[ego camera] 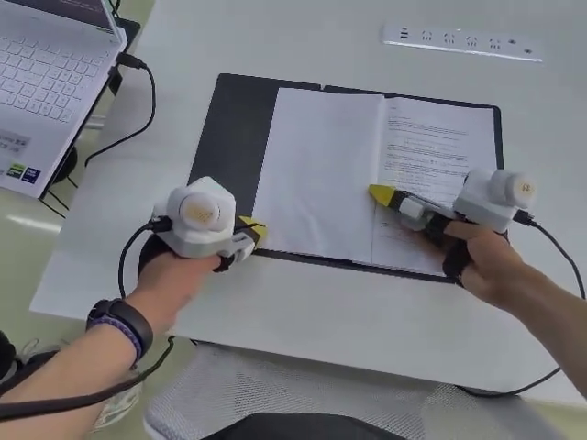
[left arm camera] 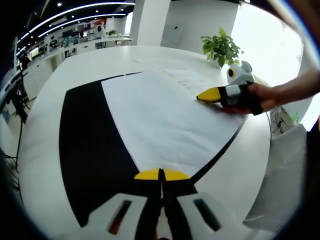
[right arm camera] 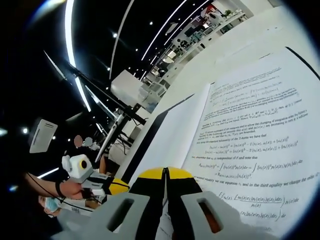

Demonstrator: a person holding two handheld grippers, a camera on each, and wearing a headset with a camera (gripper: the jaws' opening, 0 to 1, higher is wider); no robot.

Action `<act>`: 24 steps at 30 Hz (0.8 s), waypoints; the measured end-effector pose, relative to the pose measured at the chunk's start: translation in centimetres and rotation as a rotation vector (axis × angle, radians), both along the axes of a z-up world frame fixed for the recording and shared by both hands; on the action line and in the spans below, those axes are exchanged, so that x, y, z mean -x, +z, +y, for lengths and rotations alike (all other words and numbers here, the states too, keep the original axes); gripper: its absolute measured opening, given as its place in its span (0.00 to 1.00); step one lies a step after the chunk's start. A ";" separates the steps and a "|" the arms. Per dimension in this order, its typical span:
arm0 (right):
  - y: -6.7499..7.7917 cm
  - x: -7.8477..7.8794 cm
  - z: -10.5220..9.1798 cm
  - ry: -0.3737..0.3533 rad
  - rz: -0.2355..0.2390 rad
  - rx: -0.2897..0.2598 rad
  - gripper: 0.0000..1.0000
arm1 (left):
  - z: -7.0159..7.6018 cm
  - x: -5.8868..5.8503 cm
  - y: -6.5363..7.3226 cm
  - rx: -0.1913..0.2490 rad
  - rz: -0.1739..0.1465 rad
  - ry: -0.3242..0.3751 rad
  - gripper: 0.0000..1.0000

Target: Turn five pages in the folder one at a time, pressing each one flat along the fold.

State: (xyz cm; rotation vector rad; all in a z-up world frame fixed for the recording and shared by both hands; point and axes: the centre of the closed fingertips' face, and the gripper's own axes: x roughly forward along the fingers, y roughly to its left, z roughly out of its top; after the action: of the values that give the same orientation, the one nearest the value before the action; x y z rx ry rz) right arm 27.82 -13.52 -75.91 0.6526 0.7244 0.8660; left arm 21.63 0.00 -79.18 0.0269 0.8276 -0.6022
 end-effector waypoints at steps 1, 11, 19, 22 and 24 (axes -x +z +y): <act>0.0 0.4 0.1 0.008 0.001 0.002 0.00 | 0.0 0.0 0.0 0.001 0.001 0.000 0.00; -0.2 3.3 0.3 0.027 0.016 0.008 0.00 | 0.0 0.0 0.0 0.004 -0.002 0.002 0.00; -0.3 5.3 0.1 -0.003 0.037 -0.030 0.00 | 0.0 0.0 0.0 0.009 0.000 0.003 0.00; -0.3 6.0 0.2 0.002 0.041 -0.033 0.00 | 0.0 0.0 0.1 0.011 -0.001 0.005 0.00; -0.4 6.6 0.2 0.007 0.044 -0.033 0.00 | 0.1 0.0 0.1 0.016 0.000 0.009 0.00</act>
State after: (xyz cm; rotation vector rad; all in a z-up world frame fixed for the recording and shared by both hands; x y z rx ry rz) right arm 21.25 -13.35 -76.26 0.7012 0.7537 0.8735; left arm 21.58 0.05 -79.09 0.0087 0.8222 -0.5999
